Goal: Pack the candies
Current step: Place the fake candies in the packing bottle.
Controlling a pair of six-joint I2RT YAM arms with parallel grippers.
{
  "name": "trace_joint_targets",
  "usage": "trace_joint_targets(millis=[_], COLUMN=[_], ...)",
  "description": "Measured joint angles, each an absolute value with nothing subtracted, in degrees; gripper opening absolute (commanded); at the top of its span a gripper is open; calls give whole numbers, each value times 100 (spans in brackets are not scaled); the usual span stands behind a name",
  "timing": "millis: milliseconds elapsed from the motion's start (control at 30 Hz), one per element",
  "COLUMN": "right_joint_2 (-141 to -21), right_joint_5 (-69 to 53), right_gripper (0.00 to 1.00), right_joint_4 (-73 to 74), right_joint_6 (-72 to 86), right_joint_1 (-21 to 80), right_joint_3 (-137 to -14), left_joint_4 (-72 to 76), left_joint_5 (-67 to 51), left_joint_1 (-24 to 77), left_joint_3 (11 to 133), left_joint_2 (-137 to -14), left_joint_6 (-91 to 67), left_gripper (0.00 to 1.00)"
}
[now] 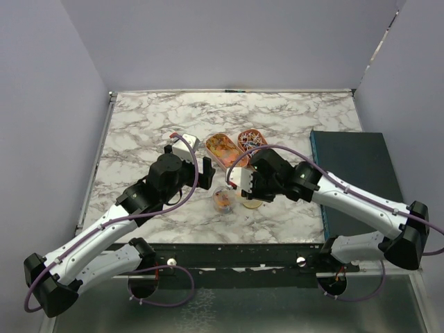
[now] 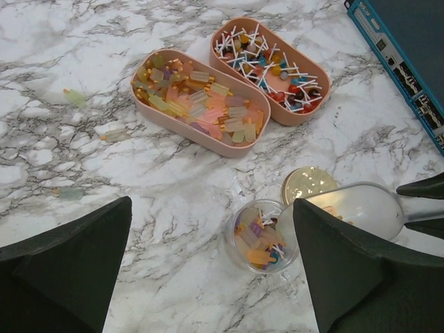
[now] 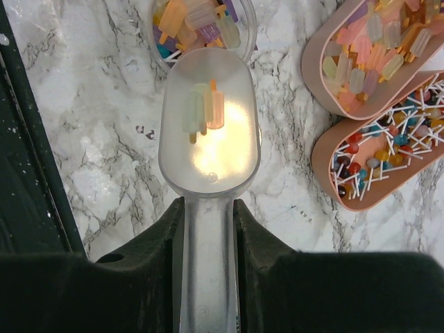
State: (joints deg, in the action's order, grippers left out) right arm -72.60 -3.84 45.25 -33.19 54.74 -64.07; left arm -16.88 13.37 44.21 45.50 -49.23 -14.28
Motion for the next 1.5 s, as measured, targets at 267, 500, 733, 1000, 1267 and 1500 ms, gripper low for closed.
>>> trace_joint_targets(millis=[267,500,733,1000,1267,1500], right_joint_2=[-7590,-7738,-7793,-7682,-7238,-7166], right_joint_5=[128,519,829,1396,2392,3269], right_gripper=[0,0,0,1,0,0], right_joint_4=[4899,5179,5284,5188,4515,3953], right_joint_6=[-3352,-3358,-3352,-3033,-2274,-1090], right_joint_1=[5717,5883,5927,5927,5872,5262], right_joint_3=[-6790,-7098,-7212,-7212,-7039,-6816], left_joint_4=[-1734,-1785,-1813,-1813,-1813,-1815], left_joint_5=[1358,1358,1358,1358,1363,1398], left_joint_1=[4388,4359,4357,4357,4357,4357], left_joint_3=[4550,4550,4550,4550,4550,4550], left_joint_2=[-4912,-4875,-4805,-4790,-4779,-4779], left_joint_6=[-1428,-1428,-1428,-1431,-1431,-1431], left_gripper=[99,99,99,99,99,99])
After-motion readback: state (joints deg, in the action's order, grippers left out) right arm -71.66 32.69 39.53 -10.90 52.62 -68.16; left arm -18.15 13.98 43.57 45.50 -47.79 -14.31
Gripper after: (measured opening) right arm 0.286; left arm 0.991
